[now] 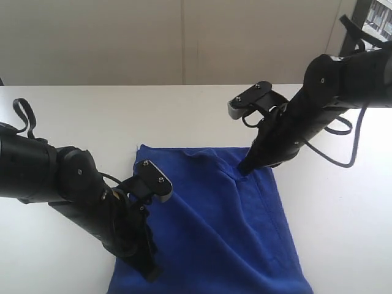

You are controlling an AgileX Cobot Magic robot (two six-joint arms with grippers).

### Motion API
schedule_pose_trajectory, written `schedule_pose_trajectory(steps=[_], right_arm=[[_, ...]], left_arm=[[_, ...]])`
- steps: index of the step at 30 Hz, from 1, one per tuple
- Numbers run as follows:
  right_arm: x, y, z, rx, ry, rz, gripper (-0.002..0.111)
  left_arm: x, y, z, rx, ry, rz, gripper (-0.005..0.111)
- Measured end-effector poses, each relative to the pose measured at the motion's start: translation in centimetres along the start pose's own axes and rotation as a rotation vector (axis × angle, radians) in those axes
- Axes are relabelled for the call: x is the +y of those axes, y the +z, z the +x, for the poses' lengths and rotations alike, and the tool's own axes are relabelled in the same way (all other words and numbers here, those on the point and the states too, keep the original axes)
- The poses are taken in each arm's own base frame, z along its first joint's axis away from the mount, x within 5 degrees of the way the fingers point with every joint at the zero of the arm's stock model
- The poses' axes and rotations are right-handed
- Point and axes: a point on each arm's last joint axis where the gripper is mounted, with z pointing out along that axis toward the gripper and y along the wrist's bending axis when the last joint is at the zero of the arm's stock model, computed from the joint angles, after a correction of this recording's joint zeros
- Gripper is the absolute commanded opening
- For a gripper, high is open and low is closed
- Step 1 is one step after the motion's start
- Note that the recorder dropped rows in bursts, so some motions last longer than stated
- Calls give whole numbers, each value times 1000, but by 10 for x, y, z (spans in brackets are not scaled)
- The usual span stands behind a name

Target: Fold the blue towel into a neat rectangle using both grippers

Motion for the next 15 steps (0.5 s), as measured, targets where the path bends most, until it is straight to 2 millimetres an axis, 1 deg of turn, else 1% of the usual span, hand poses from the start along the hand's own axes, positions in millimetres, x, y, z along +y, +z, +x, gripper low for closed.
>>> schedule_pose_trajectory(steps=[5, 7, 9, 11, 15], right_arm=[[-2, 7, -2, 11, -291, -3, 35], [-3, 10, -1, 20, -405, -3, 41], [-3, 15, 0, 32, -523, -9, 43], [-4, 21, 1, 39, -602, -12, 43], [-6, 36, 4, 45, -684, -10, 43]], left_arm=[[0, -1, 2, -3, -5, -3, 0], [0, -1, 2, -3, -5, -3, 0], [0, -1, 2, -3, -5, -3, 0], [0, -1, 2, -3, -5, -3, 0], [0, -1, 2, -3, -5, -3, 0]])
